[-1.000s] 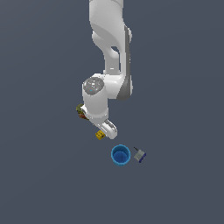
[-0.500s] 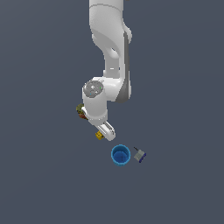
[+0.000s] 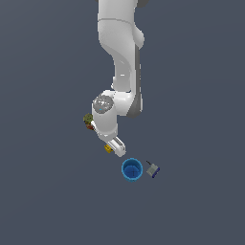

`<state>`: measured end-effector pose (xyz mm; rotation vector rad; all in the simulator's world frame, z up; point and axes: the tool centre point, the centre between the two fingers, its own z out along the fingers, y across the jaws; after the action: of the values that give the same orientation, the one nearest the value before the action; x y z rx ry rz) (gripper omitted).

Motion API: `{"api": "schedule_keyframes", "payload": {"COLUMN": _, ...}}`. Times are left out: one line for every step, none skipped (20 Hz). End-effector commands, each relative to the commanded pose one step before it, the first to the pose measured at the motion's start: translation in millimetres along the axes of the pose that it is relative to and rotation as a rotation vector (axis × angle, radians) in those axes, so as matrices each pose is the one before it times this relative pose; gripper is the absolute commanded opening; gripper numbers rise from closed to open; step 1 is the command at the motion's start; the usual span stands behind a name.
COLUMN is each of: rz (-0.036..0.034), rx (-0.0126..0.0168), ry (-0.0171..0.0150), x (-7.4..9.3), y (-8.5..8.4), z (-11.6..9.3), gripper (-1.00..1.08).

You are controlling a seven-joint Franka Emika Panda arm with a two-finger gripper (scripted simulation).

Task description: Pick up a designated object from a clutter of objects.

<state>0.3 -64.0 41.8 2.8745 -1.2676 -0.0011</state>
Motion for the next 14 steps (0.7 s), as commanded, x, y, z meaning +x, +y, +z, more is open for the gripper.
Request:
{"api": "schedule_keyframes", "payload": {"rz": 0.00122, "rx": 0.00012, "ry": 0.00029, "x": -0.02, "y": 0.19, "z": 10.54, "gripper": 1.00}}
{"api": "schedule_keyframes", "payload": {"rz": 0.00000, "rx": 0.00000, "ry": 0.00000, "x": -0.01, "y": -0.17, "z": 2.99, "gripper": 1.00}}
{"api": "schedule_keyframes", "payload": {"rz": 0.00066, "rx": 0.00013, "ry": 0.00014, "x": 0.27, "y": 0.10, "z": 2.30, "gripper": 1.00}}
{"api": "schedule_keyframes", "payload": {"rz": 0.00000, "rx": 0.00000, "ry": 0.00000, "x": 0.06, "y": -0.16, "z": 1.84, "gripper": 1.00}}
{"api": "schedule_keyframes", "payload": {"rz": 0.00000, "rx": 0.00000, "ry": 0.00000, "x": 0.06, "y": -0.13, "z": 1.30, "gripper": 1.00}}
{"api": "schedule_keyframes", "payload": {"rz": 0.00000, "rx": 0.00000, "ry": 0.00000, "x": 0.05, "y": -0.08, "z": 0.77, "gripper": 1.00}}
{"api": "schedule_keyframes", "payload": {"rz": 0.00000, "rx": 0.00000, "ry": 0.00000, "x": 0.02, "y": -0.03, "z": 0.25, "gripper": 1.00}}
{"api": "schedule_keyframes", "payload": {"rz": 0.00000, "rx": 0.00000, "ry": 0.00000, "x": 0.00, "y": 0.00, "z": 0.00, "gripper": -1.00}}
{"api": "schedule_keyframes", "payload": {"rz": 0.00000, "rx": 0.00000, "ry": 0.00000, "x": 0.00, "y": 0.00, "z": 0.00, "gripper": -1.00}}
{"api": "schedule_keyframes", "payload": {"rz": 0.00000, "rx": 0.00000, "ry": 0.00000, "x": 0.00, "y": 0.00, "z": 0.00, "gripper": -1.00}}
{"api": "schedule_keyframes", "payload": {"rz": 0.00000, "rx": 0.00000, "ry": 0.00000, "x": 0.00, "y": 0.00, "z": 0.00, "gripper": -1.00}}
{"api": "schedule_keyframes", "payload": {"rz": 0.00000, "rx": 0.00000, "ry": 0.00000, "x": 0.00, "y": 0.00, "z": 0.00, "gripper": -1.00}}
{"api": "schedule_keyframes", "payload": {"rz": 0.00000, "rx": 0.00000, "ry": 0.00000, "x": 0.00, "y": 0.00, "z": 0.00, "gripper": -1.00}}
{"api": "schedule_keyframes", "payload": {"rz": 0.00000, "rx": 0.00000, "ry": 0.00000, "x": 0.00, "y": 0.00, "z": 0.00, "gripper": -1.00}}
